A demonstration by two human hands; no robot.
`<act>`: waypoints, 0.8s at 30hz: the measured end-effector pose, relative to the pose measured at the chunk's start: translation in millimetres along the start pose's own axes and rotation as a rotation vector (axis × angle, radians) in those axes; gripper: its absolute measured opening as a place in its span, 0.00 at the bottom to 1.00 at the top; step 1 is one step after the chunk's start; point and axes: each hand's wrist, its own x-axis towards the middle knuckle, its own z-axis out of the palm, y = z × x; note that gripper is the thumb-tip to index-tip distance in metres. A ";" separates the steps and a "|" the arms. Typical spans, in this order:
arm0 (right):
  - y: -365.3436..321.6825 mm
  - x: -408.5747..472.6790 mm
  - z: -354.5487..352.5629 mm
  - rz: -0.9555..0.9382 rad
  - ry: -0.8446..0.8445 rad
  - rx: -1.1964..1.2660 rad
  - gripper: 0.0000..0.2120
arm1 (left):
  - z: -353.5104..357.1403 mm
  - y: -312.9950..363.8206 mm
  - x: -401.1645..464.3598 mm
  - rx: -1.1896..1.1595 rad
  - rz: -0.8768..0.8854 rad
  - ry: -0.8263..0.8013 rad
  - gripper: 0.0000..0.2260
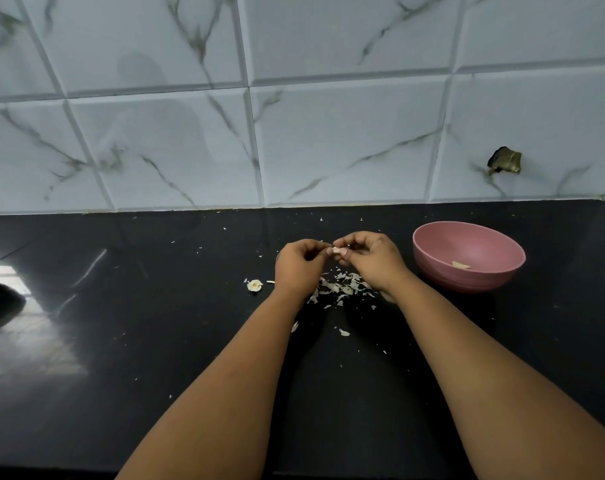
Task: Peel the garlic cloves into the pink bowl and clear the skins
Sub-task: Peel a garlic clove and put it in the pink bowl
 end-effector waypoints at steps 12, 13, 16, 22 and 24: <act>5.2 2.4 -15.1 -0.123 0.108 -0.520 0.04 | -4.6 -3.1 8.3 0.035 -0.061 0.078 0.04; 7.3 1.2 -14.1 -0.115 0.080 -0.584 0.04 | -6.2 -3.9 7.5 0.027 -0.086 0.092 0.03; 7.2 1.0 -12.0 -0.134 0.096 -0.645 0.02 | -7.7 -3.4 5.2 0.017 -0.116 0.103 0.07; 4.5 4.3 -18.9 -0.143 0.065 -0.662 0.06 | -3.8 0.1 4.5 0.014 -0.140 0.069 0.17; 3.6 1.9 -20.6 -0.149 0.029 -0.681 0.06 | -0.9 2.2 1.8 0.012 -0.137 0.072 0.13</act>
